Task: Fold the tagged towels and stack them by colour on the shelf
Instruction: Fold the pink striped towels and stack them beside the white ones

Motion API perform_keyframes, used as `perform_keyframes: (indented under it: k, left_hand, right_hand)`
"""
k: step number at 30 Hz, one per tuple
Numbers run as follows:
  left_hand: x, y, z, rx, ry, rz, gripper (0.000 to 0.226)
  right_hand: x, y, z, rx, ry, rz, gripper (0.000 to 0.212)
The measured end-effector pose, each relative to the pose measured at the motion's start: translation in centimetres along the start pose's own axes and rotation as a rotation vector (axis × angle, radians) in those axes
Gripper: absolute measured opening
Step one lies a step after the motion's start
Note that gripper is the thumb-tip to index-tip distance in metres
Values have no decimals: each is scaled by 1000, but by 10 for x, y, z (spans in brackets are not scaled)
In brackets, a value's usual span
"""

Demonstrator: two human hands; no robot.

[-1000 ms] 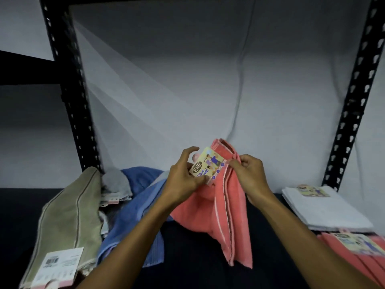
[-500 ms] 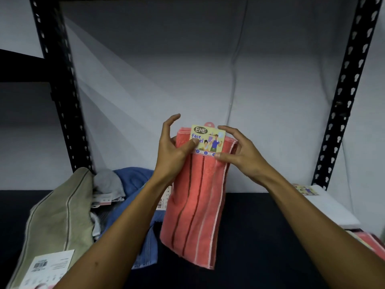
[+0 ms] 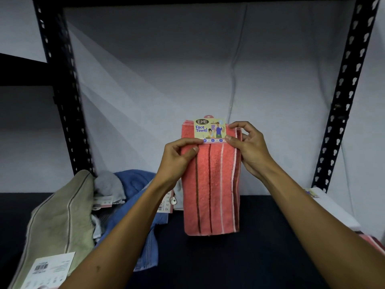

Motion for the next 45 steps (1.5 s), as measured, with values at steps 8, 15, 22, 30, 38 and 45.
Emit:
perform_keyframes:
  k: [8,15,22,30,38,45]
  left_hand:
    - [-19,6,7,-130,13,-108,26]
    - [-76,47,12,-215,-26,-303,18]
    - [-145,94,-25,-118,-84,-503,24]
    - [-105,70,-63,152,-80,-277,26]
    - [-133,96,-60,209,29,-643,21]
    - [-156,118,-69,66,-549,-576,21]
  right_hand:
    - [-4,-2,11,-364,308,182,17]
    - [-1,-13,-26,-114,365,87,19]
    - [12,-9,-92,153,274,127,19]
    - [67,33,-147,273,242,316,17]
    - [119,76,-174,240,430,547,20]
    - [146,95,-175,42,885,584,23]
Point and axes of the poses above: each hand's wrist, its own y-axis away from the middle knuckle, its own z-axis out of the palm, x = y × z, the point moved 9 cm from there along -y, towards the middle knuckle, and after that the axes turned 6 degrees about x, right-handed, at the moved point
